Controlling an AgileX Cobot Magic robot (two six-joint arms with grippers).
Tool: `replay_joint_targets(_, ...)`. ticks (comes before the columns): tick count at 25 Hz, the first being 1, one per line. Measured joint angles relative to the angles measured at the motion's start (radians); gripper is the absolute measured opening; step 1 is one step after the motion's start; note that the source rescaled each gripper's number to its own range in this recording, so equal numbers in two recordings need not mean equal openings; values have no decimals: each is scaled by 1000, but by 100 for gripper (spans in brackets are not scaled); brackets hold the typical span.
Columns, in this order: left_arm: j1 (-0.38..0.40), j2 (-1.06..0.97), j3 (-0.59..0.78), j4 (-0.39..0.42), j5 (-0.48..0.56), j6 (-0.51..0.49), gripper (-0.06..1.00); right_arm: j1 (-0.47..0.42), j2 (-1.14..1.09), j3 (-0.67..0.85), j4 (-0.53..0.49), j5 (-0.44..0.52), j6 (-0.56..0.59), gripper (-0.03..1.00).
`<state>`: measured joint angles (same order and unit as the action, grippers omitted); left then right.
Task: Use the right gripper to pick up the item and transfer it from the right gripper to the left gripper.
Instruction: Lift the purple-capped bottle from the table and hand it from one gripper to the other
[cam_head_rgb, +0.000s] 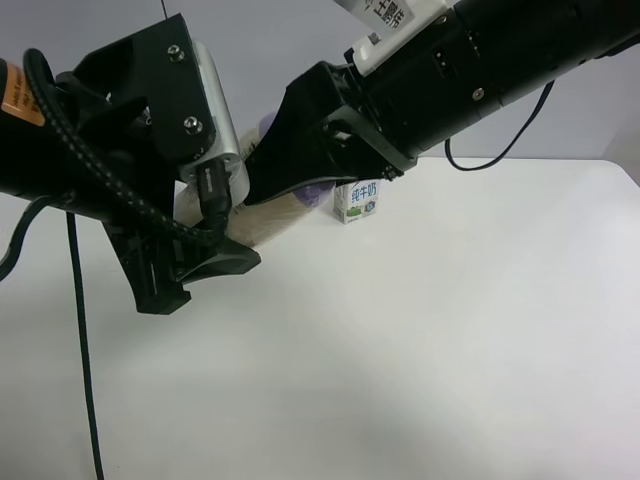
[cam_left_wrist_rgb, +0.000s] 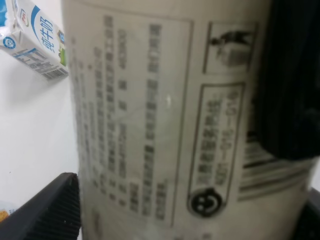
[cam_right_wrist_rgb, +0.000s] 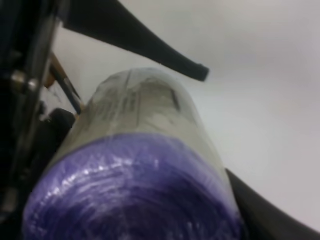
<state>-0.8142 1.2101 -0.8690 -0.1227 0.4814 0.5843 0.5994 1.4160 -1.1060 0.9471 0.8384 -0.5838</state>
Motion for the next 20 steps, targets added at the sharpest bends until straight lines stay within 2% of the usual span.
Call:
replay_joint_targets(5, 0, 0, 0, 0, -1, 0, 28, 0, 0, 0, 21, 2, -11, 0)
replay_joint_targets(6, 0, 0, 0, -1, -1, 0, 20, 0, 0, 0, 22, -2, -13, 0)
replay_joint_targets(7, 0, 0, 0, -1, 1, 0, 6, 0, 0, 0, 23, -2, -15, 0)
replay_joint_targets(8, 0, 0, 0, -1, 2, 1, 1, 0, 0, 0, 23, -2, -17, 0)
replay_joint_targets(18, -1, 0, 0, -1, 0, 3, 1, 0, 0, 0, 29, -5, -63, 0)
replay_joint_targets(19, -1, 0, 0, -1, 0, 3, 1, 0, 0, 0, 29, -5, -72, 7)
replay_joint_targets(20, -1, 0, 0, -1, 2, 3, 1, 0, 0, 0, 26, -6, -80, 26)
